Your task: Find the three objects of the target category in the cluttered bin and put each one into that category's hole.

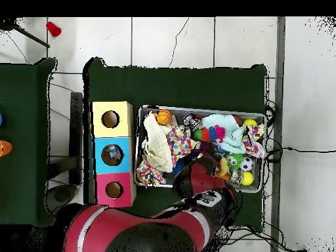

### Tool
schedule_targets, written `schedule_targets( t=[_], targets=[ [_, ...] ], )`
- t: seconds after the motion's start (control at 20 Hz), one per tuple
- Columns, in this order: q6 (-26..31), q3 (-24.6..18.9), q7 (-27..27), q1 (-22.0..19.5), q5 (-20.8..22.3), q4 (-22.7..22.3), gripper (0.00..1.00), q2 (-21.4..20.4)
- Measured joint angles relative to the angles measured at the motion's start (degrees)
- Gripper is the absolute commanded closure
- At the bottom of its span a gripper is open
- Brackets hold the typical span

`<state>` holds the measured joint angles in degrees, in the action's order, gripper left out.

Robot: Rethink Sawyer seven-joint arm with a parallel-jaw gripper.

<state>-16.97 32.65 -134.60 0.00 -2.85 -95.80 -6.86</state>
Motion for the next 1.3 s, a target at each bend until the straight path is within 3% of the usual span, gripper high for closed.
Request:
schedule_targets(
  t=[0.25,0.3,0.7,1.15,1.3],
  targets=[
    [4.99,1.87,-0.01,2.03,-2.5,1.68,0.0,1.18],
    [11.26,2.08,0.0,2.03,-2.57,3.62,1.0,1.01],
    [22.32,2.44,0.0,1.23,-2.57,7.55,1.0,1.57],
    [23.55,2.82,0.0,1.82,-2.28,8.08,1.0,1.51],
    [23.9,3.64,0.0,3.92,-1.55,6.9,1.0,-0.11]
  ],
)
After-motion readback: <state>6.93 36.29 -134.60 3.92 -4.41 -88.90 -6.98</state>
